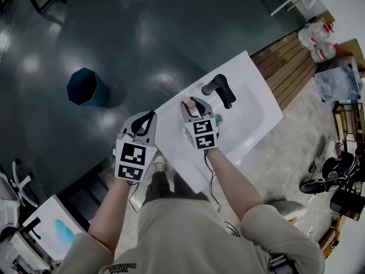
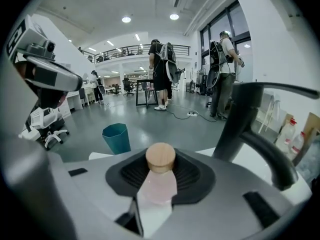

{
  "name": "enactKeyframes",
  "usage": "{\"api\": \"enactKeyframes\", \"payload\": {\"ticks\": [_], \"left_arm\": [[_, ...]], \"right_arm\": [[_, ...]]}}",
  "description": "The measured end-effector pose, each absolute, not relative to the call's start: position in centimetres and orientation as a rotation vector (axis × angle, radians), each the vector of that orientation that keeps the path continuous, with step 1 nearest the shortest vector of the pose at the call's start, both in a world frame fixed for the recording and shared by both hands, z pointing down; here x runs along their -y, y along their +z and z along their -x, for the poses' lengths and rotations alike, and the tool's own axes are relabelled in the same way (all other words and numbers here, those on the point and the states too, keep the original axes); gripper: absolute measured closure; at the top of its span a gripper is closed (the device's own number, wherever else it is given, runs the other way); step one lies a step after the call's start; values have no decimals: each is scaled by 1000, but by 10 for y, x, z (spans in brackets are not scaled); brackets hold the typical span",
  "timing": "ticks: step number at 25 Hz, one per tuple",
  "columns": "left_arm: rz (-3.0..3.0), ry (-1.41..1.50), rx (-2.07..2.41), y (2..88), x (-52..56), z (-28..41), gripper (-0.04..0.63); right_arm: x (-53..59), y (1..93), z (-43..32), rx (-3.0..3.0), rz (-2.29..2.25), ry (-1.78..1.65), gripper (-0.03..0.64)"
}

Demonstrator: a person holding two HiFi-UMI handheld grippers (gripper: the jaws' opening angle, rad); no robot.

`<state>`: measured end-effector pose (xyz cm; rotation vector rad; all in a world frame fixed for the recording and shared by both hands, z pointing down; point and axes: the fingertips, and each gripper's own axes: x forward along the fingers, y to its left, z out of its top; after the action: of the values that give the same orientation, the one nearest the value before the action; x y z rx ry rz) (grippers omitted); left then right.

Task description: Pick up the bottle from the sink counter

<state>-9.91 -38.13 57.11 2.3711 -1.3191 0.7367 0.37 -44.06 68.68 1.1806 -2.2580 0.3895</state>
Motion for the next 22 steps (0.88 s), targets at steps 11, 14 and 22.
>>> {"api": "enactKeyframes", "payload": {"ticks": [11, 14, 22], "left_arm": [[-2389, 709, 1389, 542, 375, 116, 589], [-2424, 682, 1419, 518, 376, 117, 589], [-2583, 594, 1477, 426, 372, 107, 589]], "right_arm": [[431, 619, -5, 2274, -1184, 359, 508], [425, 576, -7, 2319, -1197, 324, 508], [389, 460, -25, 2417, -1240, 229, 508]]}}
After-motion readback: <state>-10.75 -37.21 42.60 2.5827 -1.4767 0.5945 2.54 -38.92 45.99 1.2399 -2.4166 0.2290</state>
